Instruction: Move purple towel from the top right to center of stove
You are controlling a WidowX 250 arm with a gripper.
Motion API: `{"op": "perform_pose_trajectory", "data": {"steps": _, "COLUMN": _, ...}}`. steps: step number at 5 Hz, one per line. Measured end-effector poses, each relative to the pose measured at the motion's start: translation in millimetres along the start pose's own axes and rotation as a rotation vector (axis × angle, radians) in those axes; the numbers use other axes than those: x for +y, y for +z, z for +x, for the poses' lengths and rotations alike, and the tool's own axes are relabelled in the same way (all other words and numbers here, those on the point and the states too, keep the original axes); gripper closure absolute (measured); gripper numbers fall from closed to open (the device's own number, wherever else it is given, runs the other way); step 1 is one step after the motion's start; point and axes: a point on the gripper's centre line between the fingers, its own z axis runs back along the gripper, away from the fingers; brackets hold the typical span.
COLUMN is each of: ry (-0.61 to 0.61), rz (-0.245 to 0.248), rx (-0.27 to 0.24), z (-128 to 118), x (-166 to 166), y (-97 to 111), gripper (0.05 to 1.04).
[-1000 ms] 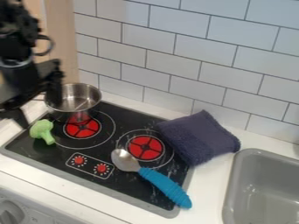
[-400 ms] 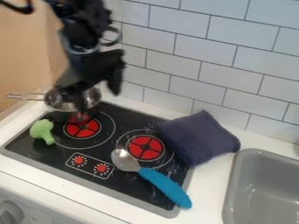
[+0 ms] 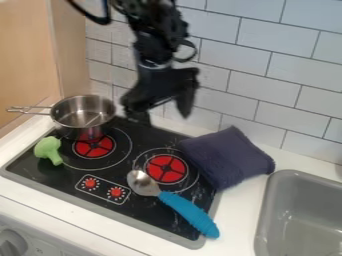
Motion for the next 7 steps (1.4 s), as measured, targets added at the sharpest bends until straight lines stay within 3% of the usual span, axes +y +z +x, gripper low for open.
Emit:
{"op": "perform_pose_trajectory", "data": {"steps": 3, "ry": -0.175, "rz": -0.019, "rx": 0.073, "z": -18.8, "x": -54.2, "y": -25.2, "gripper": 0.085}}
{"op": "perform_pose_trajectory", "data": {"steps": 5, "ry": -0.259, "rz": 0.059, "rx": 0.163, "z": -33.9, "x": -66.3, "y": -53.3, "gripper": 0.085}}
{"op": "perform_pose_trajectory", "data": {"steps": 6, "ry": -0.260, "rz": 0.109, "rx": 0.196, "z": -34.5, "x": -68.6, "y": -57.1, "gripper": 0.085}}
{"op": "perform_pose_trajectory", "data": {"steps": 7, "ry": -0.270, "rz": 0.125, "rx": 0.203, "z": -33.8, "x": -69.5, "y": -57.6, "gripper": 0.085}}
